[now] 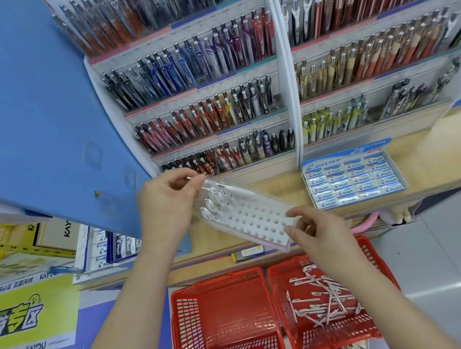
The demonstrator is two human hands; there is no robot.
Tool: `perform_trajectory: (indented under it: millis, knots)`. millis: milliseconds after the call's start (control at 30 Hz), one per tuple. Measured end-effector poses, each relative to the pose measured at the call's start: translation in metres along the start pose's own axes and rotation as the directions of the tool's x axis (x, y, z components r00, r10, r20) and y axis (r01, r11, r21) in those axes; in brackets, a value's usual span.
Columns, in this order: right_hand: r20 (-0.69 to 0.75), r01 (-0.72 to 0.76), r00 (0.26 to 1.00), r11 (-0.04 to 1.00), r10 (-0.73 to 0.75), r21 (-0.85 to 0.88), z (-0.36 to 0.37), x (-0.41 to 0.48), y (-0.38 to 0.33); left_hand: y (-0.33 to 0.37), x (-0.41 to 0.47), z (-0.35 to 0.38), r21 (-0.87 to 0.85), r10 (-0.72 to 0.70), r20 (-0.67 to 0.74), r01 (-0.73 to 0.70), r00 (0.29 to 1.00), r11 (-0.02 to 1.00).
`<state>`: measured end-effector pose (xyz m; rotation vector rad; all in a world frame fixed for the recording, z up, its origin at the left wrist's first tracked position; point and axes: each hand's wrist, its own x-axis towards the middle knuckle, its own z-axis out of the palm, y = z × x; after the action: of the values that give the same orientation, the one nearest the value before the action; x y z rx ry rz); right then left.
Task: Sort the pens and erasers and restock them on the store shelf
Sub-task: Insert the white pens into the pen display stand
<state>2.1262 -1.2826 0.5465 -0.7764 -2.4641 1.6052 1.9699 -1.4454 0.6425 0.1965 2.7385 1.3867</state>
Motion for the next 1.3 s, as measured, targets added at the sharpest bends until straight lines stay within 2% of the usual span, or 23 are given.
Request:
perform_trajectory:
  millis: [67, 200, 400, 567, 667, 833, 1000, 1167, 1300]
  knots:
    - [-0.035, -0.015, 0.999, 0.998, 0.013, -0.067, 0.002, 0.001, 0.007, -0.002, 0.005, 0.003, 0.114, 0.076, -0.007, -0.075, 0.997, 0.991]
    - [-0.041, -0.057, 0.998, 0.992, 0.052, -0.113, 0.01, 0.002, 0.012, -0.009, 0.005, 0.023, 0.305, 0.216, 0.076, -0.229, 0.973, 0.924]
    - [-0.014, -0.101, 0.995, 0.988, 0.1, -0.119, 0.014, 0.005, 0.013, -0.025, 0.007, 0.044, 0.463, 0.329, 0.161, -0.366, 0.931, 0.808]
    - [-0.003, -0.136, 0.991, 0.985, 0.136, -0.102, 0.014, 0.006, 0.013, -0.03, 0.01, 0.053, 0.486, 0.367, 0.204, -0.42, 0.907, 0.767]
    - [-0.022, -0.138, 0.99, 0.987, 0.137, -0.088, 0.015, 0.006, 0.012, -0.034, 0.015, 0.058, 0.487, 0.35, 0.201, -0.404, 0.915, 0.775]
    - [-0.064, -0.132, 0.99, 0.99, 0.128, -0.054, 0.019, 0.009, 0.014, -0.038, 0.017, 0.066, 0.575, 0.34, 0.205, -0.394, 0.918, 0.717]
    - [-0.096, -0.127, 0.988, 0.991, 0.124, -0.033, 0.018, 0.01, 0.014, -0.036, 0.015, 0.069, 0.611, 0.317, 0.191, -0.365, 0.929, 0.703]
    - [-0.124, -0.112, 0.986, 0.994, 0.111, -0.002, 0.008, 0.006, 0.015, -0.031, 0.007, 0.058, 0.563, 0.295, 0.171, -0.339, 0.94, 0.754]
    - [-0.154, -0.103, 0.983, 0.995, 0.101, -0.009, -0.011, -0.006, 0.026, -0.021, -0.01, 0.039, 0.415, 0.427, 0.11, -0.432, 0.898, 0.801]
